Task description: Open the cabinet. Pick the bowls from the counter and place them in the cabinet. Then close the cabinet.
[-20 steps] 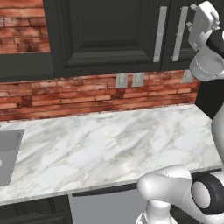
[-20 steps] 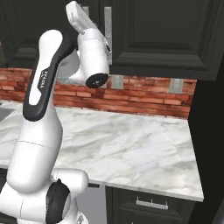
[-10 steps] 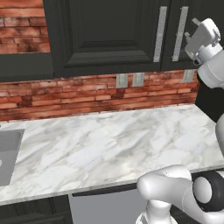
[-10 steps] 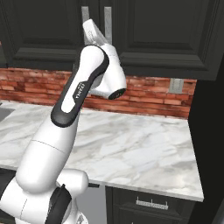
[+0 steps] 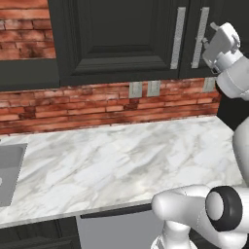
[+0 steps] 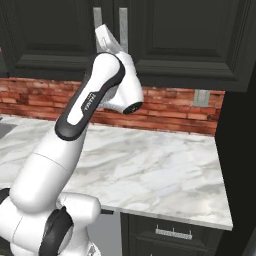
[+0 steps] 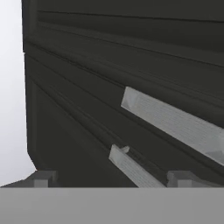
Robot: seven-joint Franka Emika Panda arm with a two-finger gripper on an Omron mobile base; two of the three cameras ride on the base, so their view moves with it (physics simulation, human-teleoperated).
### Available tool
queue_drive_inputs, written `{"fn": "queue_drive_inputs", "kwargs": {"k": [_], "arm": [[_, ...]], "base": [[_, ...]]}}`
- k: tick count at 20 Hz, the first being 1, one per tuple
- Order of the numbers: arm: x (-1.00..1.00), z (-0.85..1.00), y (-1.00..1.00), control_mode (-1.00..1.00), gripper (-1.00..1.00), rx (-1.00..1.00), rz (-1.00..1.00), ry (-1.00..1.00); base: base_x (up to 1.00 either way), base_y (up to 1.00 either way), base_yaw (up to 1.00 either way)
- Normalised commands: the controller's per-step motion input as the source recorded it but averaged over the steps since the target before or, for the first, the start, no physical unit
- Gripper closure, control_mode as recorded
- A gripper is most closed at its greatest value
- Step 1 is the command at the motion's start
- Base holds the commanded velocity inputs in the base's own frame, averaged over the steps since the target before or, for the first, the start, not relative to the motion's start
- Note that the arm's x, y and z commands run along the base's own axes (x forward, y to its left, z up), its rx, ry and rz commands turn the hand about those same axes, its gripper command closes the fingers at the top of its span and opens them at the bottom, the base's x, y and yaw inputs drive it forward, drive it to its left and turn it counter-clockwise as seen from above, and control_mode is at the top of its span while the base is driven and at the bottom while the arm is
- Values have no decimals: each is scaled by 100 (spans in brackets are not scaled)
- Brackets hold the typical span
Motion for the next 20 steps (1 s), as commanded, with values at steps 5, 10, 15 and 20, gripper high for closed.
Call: {"fn": "queue_drive_inputs", "kwargs": {"k": [5, 10, 15, 20], "arm": [[92, -17, 44, -100, -100, 0, -5, 0], [100, -53, 85, -100, -100, 0, -14, -3], [100, -63, 74, -100, -100, 0, -13, -5], [100, -64, 91, -100, -100, 0, -16, -1]], "base": [[0, 0, 0], [0, 0, 0], [0, 0, 0], [0, 0, 0]]}}
